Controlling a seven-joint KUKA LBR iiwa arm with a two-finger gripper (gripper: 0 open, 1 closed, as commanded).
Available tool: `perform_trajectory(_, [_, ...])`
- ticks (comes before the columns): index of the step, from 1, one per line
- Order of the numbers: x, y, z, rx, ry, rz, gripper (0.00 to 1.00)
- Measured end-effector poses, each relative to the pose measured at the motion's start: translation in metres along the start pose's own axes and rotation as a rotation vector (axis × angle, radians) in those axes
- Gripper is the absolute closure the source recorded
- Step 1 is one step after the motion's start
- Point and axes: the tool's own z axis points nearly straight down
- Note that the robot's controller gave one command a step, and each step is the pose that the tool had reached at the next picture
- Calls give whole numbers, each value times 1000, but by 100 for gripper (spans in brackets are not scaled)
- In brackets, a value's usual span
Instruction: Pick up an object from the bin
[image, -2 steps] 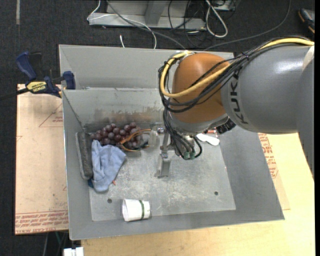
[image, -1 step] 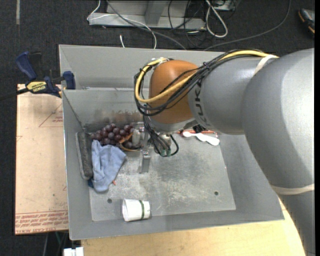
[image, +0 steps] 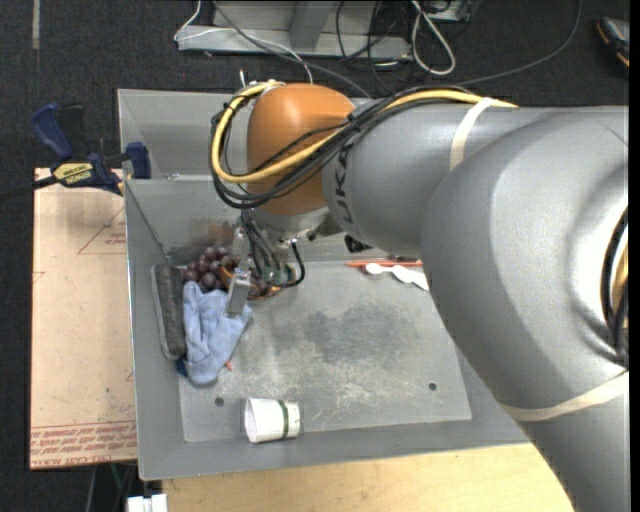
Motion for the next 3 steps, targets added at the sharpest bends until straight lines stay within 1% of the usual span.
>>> perform_trajectory(1, [36, 7, 27, 6, 15, 14, 0])
perform_trajectory(2, [3, 30, 54, 1, 1, -187, 0])
perform_trajectory(3, [22, 24, 53, -4, 1, -466, 100])
